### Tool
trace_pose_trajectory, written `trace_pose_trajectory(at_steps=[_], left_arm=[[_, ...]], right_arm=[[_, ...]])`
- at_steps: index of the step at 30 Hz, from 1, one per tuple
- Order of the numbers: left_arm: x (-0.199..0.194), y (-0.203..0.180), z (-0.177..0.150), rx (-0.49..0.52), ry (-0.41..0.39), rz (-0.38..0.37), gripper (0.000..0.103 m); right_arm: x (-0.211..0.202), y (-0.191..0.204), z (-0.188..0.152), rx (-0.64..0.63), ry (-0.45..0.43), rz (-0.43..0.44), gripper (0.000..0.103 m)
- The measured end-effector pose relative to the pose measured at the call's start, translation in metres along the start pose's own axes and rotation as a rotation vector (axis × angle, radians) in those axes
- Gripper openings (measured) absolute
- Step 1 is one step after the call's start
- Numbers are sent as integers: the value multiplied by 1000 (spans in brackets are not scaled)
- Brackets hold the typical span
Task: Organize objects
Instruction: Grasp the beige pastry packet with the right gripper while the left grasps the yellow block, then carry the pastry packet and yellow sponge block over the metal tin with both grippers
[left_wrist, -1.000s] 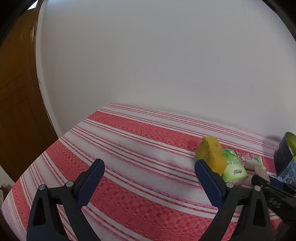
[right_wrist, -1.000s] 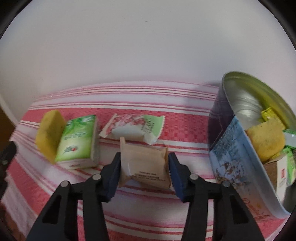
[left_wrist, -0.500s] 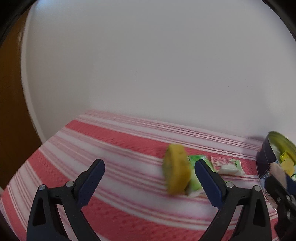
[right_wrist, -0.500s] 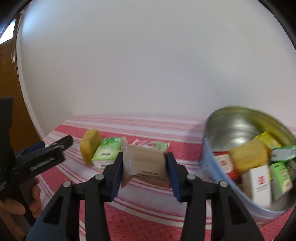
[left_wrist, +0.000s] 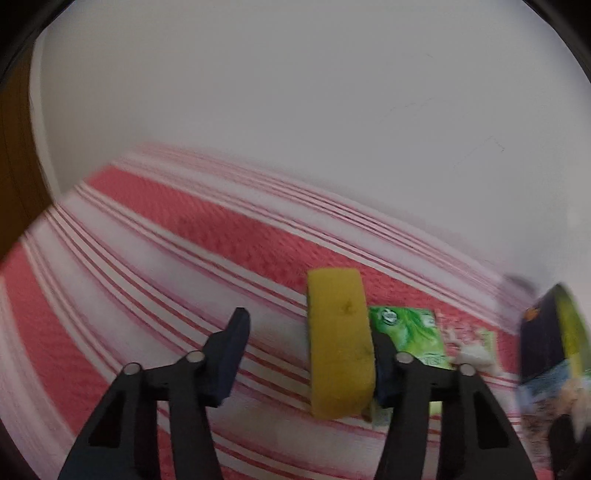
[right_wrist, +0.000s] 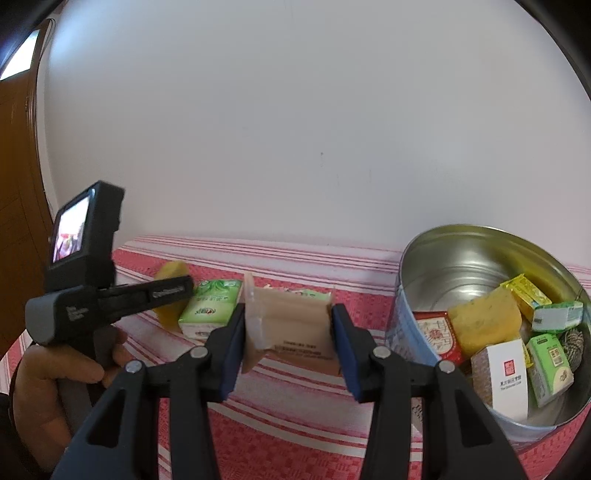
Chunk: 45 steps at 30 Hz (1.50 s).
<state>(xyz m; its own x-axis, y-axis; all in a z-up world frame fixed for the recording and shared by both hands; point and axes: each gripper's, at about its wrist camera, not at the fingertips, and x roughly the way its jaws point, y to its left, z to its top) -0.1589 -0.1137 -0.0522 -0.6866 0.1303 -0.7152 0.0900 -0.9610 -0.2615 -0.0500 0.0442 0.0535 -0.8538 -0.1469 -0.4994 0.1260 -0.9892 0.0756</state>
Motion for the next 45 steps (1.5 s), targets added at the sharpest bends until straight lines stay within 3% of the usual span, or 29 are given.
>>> trace_pose_trajectory(at_steps=[2,4,9,16,25,45], left_arm=[[1,4,-1,-13,10,-76,29],[-1,0,-2,9,13,-85,24],[-17,6,-3,-15,-70,-76,23],[-64,-7,-20,51,-266,63,23],[-93,-36,-51,151,-310,79,23],[-109,-94,-86,202,-311,68,23]], right_arm=[[2,0,1,-3,0,-4,46],[3,0,1,-6,4,-9,46],[10,-7,0,7,2,-8,46],[-4,-9,2,19,-89,-39,46],[-16,-10,0,-5,-135,-99,46],[-63,-45,-11,-37,-177,-146,46]])
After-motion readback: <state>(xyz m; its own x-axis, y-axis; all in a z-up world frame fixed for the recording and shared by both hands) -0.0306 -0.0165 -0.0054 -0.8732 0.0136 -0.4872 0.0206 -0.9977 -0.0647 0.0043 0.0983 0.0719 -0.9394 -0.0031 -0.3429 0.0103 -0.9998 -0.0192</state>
